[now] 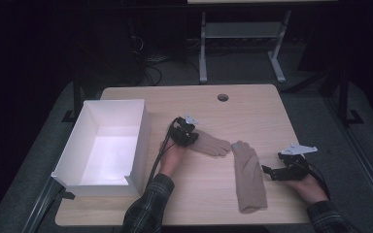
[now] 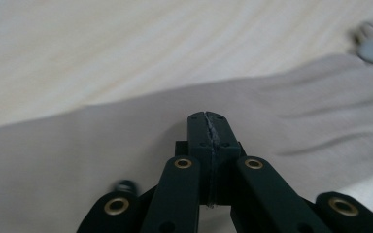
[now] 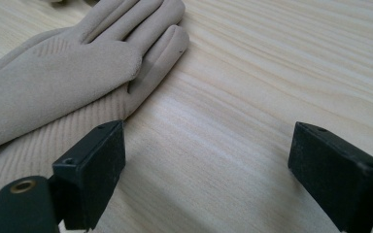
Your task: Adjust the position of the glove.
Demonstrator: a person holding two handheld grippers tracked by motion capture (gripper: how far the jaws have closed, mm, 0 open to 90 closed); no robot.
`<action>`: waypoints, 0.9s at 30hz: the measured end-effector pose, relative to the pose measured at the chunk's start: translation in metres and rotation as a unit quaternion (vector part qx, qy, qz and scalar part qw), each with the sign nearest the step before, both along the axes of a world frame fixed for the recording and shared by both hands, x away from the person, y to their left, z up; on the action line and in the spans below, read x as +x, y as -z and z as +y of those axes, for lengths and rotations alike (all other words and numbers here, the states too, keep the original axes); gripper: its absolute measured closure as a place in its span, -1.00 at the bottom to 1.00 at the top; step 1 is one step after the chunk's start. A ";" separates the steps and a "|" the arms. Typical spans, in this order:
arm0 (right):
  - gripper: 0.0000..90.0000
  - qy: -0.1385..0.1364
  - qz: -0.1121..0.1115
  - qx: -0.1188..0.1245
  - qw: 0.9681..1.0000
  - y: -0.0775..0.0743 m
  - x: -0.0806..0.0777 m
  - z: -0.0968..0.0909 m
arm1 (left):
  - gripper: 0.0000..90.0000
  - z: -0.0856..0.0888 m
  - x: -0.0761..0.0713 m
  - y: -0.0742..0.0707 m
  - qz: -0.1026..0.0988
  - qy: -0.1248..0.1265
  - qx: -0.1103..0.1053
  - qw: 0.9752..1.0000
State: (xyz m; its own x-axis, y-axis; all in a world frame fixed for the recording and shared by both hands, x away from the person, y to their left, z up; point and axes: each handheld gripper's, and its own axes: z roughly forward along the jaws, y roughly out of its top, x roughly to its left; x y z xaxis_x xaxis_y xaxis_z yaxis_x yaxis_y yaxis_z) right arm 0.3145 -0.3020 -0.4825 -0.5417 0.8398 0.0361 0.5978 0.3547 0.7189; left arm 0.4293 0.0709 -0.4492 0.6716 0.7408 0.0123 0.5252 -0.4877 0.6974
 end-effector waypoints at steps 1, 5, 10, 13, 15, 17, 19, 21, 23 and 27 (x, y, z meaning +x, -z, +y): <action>-0.72 0.000 0.000 0.000 1.000 0.000 0.000 0.000 | 1.00 0.003 0.004 -0.003 -0.004 -0.005 0.002 1.000; -0.72 0.000 0.000 0.000 1.000 0.000 0.000 0.000 | 0.99 0.015 0.020 -0.010 -0.010 -0.025 0.018 0.999; -0.72 0.000 0.000 0.000 1.000 0.000 0.000 0.000 | 0.99 0.023 0.041 -0.011 -0.009 -0.041 0.032 0.999; -0.72 -0.003 -0.002 -0.001 1.000 0.000 0.001 0.000 | 0.99 0.021 0.053 -0.008 0.000 -0.045 0.035 0.998; -0.72 -0.003 -0.003 -0.001 1.000 0.000 0.001 0.000 | 0.99 0.019 0.058 -0.005 0.003 -0.047 0.036 0.998; -0.72 -0.003 -0.003 -0.001 1.000 0.000 0.001 0.000 | 0.99 0.014 0.063 -0.002 0.007 -0.049 0.040 0.998; -0.72 -0.002 -0.001 0.000 1.000 0.000 0.001 0.000 | 0.99 0.013 0.063 0.001 0.010 -0.046 0.052 0.998; -0.72 -0.003 -0.001 0.000 1.000 0.000 0.001 0.000 | 0.99 0.011 0.062 0.003 0.012 -0.046 0.052 0.998; -0.72 -0.003 -0.001 0.000 1.000 0.000 0.001 0.000 | 0.99 0.011 0.057 0.006 0.012 -0.047 0.057 0.997; -0.72 -0.003 -0.001 0.000 1.000 0.000 0.001 0.000 | 0.99 0.013 0.051 0.006 0.011 -0.048 0.060 0.997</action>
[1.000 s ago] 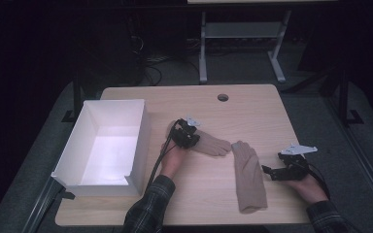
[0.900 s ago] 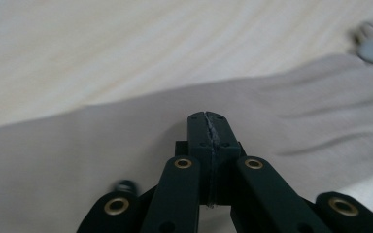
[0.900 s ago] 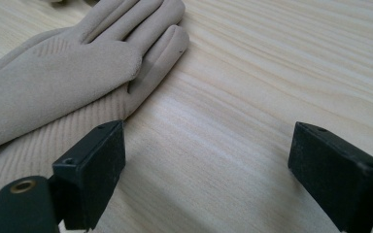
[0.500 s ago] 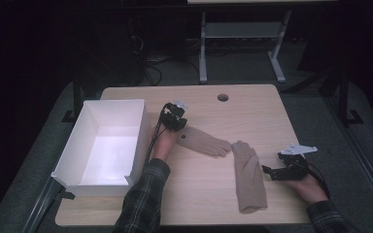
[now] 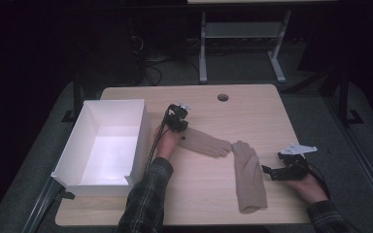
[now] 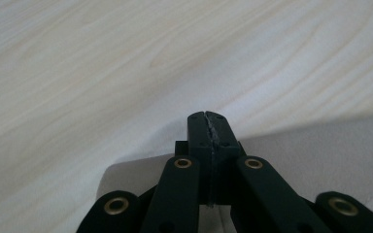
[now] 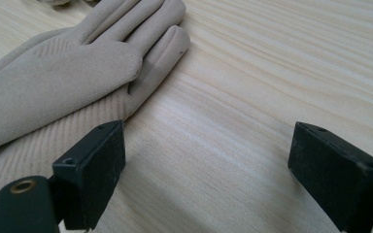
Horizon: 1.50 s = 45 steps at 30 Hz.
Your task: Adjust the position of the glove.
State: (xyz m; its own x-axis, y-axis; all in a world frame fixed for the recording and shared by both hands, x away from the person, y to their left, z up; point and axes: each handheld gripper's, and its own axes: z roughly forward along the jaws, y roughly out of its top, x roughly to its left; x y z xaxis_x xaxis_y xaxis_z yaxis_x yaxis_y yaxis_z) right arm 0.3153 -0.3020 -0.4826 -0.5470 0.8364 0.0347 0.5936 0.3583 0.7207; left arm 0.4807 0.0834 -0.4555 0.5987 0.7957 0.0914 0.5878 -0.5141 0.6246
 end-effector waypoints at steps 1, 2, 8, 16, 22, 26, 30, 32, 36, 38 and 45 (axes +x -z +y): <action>-0.72 0.000 0.000 0.000 1.000 0.000 0.000 0.000 | 0.99 0.001 -0.002 0.000 -0.002 0.001 0.000 1.000; -0.72 0.000 0.000 0.000 1.000 0.000 0.000 0.000 | 0.99 0.002 -0.005 0.000 -0.001 0.000 0.001 1.000; -0.72 0.000 0.000 0.000 1.000 0.000 0.000 0.000 | 0.99 0.006 -0.028 -0.001 0.003 -0.013 0.005 1.000; -0.72 0.000 0.000 0.000 1.000 0.000 0.000 0.000 | 0.99 0.014 -0.067 -0.003 0.012 -0.004 0.006 1.000; -0.72 -0.001 0.000 0.000 1.000 0.000 0.000 0.000 | 0.99 0.020 -0.103 -0.003 0.022 0.022 -0.015 0.999; -0.72 -0.001 0.000 0.000 1.000 0.000 0.000 0.000 | 0.99 0.020 -0.120 -0.003 0.028 0.037 -0.020 0.999; -0.72 -0.001 0.000 0.000 1.000 0.000 0.000 0.000 | 0.99 0.017 -0.138 -0.004 0.030 0.062 -0.020 0.997; -0.72 -0.001 0.000 0.000 1.000 0.000 0.000 0.000 | 0.99 0.017 -0.142 -0.005 0.031 0.067 -0.019 0.997; -0.72 -0.001 0.000 0.000 1.000 0.000 0.000 0.000 | 0.99 0.019 -0.159 -0.005 0.034 0.090 -0.021 0.995; -0.72 -0.001 0.000 0.000 1.000 0.000 0.000 0.000 | 0.99 0.021 -0.173 -0.002 0.042 0.101 -0.022 0.994; -0.72 -0.001 0.000 0.000 1.000 0.000 0.000 0.000 | 0.95 0.027 -0.183 -0.006 0.037 0.115 -0.039 0.992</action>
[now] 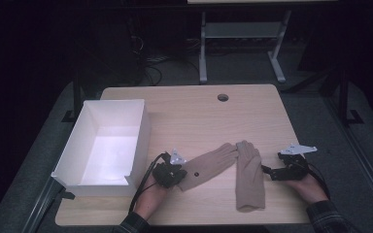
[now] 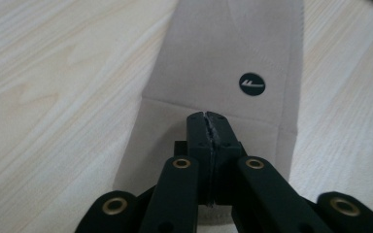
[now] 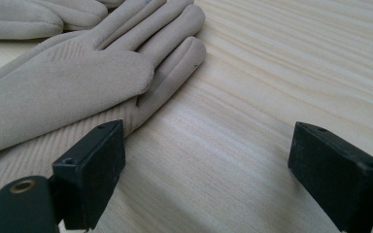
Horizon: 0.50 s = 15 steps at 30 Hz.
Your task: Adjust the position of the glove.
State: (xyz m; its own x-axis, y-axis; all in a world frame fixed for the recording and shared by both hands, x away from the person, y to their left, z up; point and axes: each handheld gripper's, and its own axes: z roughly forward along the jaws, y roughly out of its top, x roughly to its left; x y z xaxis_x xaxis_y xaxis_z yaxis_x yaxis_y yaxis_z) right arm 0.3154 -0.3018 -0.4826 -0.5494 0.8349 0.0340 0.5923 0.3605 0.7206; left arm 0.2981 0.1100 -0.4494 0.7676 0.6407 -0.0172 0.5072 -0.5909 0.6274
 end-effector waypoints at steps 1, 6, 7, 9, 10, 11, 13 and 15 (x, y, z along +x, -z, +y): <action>-0.72 0.000 0.000 0.000 1.000 0.000 0.000 0.000 | 0.89 -0.001 0.002 -0.002 -0.002 0.003 -0.006 1.000; -0.72 -0.001 -0.002 -0.001 1.000 0.000 0.000 0.000 | 0.55 -0.009 0.016 -0.010 -0.017 0.034 -0.020 0.999; -0.72 -0.001 -0.002 -0.001 1.000 0.000 0.000 0.000 | 0.39 -0.014 0.022 -0.011 -0.013 0.050 -0.027 0.998; -0.72 -0.001 -0.002 -0.001 1.000 0.000 0.000 0.000 | 0.34 -0.016 0.024 -0.012 -0.013 0.059 -0.027 0.998; -0.72 -0.001 -0.002 -0.001 1.000 0.000 0.000 0.000 | 0.26 -0.018 0.027 -0.012 -0.009 0.065 -0.030 0.997; -0.72 -0.001 -0.002 -0.001 1.000 0.000 0.000 0.000 | 0.14 -0.023 0.033 -0.011 -0.007 0.074 -0.031 0.997; -0.72 -0.001 -0.002 -0.001 1.000 0.000 0.000 0.000 | 0.12 -0.026 0.035 -0.010 -0.005 0.077 -0.033 0.996; -0.72 -0.001 -0.002 0.000 1.000 0.000 0.000 0.000 | 0.06 -0.030 0.038 -0.009 -0.005 0.086 -0.034 0.996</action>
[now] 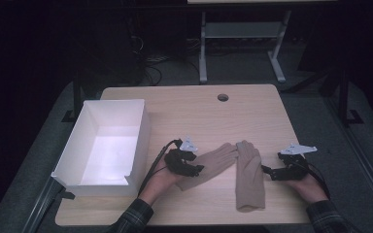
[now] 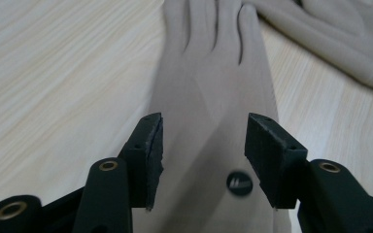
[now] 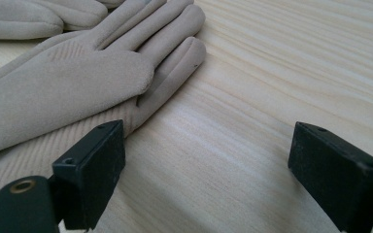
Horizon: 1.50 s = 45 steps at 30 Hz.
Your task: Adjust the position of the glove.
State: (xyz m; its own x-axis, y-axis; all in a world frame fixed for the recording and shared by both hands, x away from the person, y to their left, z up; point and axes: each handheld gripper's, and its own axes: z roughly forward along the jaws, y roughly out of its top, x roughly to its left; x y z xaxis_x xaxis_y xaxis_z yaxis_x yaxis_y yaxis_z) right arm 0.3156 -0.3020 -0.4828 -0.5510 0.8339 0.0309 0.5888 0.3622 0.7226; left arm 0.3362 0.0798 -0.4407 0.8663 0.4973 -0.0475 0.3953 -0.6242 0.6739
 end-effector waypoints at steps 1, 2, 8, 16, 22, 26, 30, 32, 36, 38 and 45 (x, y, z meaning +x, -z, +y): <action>-0.72 0.000 0.000 0.000 1.000 0.000 0.000 0.000 | 0.04 -0.005 0.002 0.002 0.003 0.010 -0.006 1.000; -0.72 0.000 0.000 0.000 1.000 0.000 0.000 0.000 | 0.02 -0.007 0.003 0.004 0.001 0.011 -0.007 1.000; -0.72 -0.001 0.000 0.000 1.000 0.000 0.000 0.000 | -0.05 -0.016 0.007 0.012 0.002 0.019 0.002 1.000; -0.72 -0.001 0.000 -0.001 1.000 0.000 0.000 0.000 | 0.00 -0.019 0.007 0.020 -0.002 0.020 0.023 1.000; -0.72 -0.001 0.000 -0.001 1.000 0.000 0.000 0.000 | 0.35 -0.021 0.003 0.021 -0.013 0.018 0.028 0.999; -0.72 -0.001 0.000 -0.001 1.000 0.000 0.000 0.000 | 0.65 -0.021 0.001 0.020 -0.010 0.024 0.025 0.999; -0.72 -0.001 0.000 0.000 1.000 0.000 0.000 0.000 | 0.74 -0.020 0.002 0.020 -0.002 0.017 0.020 1.000; -0.72 -0.001 0.000 0.000 1.000 0.000 0.000 0.000 | 0.76 -0.019 0.003 0.020 0.003 0.013 0.016 1.000; -0.72 -0.001 0.000 0.000 1.000 0.000 0.000 0.000 | 0.77 -0.015 0.005 0.017 0.018 -0.004 -0.004 1.000; -0.72 -0.001 0.000 0.000 1.000 0.000 0.000 0.000 | 0.77 -0.011 0.006 0.014 0.018 -0.010 -0.006 1.000; -0.45 -0.010 0.009 0.001 1.000 -0.005 -0.002 0.000 | 0.77 0.003 0.007 0.004 0.032 -0.041 -0.041 0.998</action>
